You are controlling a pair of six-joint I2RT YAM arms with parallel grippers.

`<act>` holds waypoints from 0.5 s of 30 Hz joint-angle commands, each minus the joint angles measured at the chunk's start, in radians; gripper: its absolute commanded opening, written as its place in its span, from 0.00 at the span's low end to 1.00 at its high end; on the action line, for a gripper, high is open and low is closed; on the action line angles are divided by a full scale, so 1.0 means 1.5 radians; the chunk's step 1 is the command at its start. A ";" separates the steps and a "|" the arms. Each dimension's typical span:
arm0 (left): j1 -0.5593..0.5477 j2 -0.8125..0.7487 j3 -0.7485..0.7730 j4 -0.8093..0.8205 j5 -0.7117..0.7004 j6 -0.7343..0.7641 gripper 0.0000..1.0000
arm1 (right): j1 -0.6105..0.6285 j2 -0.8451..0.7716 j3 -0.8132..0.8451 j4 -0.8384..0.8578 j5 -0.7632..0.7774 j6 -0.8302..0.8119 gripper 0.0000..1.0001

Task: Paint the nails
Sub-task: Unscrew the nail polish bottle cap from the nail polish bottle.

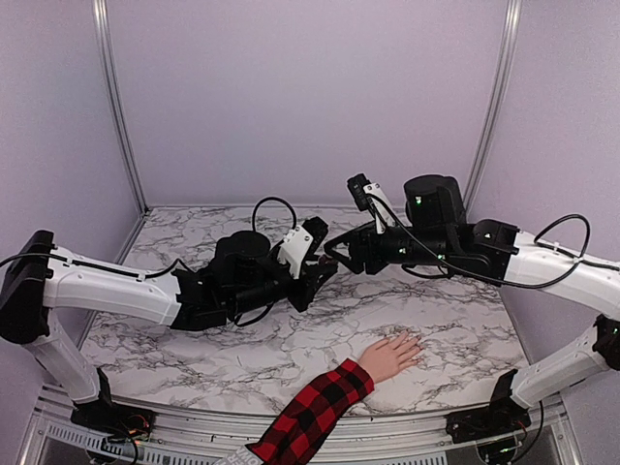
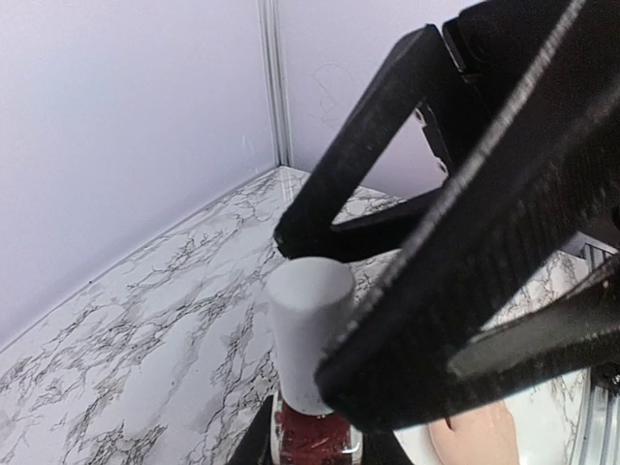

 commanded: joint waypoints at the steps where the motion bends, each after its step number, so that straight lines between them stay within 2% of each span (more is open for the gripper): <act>1: -0.003 0.017 0.037 0.035 -0.058 -0.030 0.00 | 0.003 0.003 -0.002 0.056 0.032 0.047 0.53; 8: -0.006 0.029 0.047 0.038 -0.052 -0.039 0.00 | 0.003 0.017 -0.002 0.071 0.048 0.042 0.52; 15: -0.007 0.029 0.051 0.040 -0.058 -0.038 0.00 | 0.002 0.030 0.002 0.072 0.067 0.044 0.43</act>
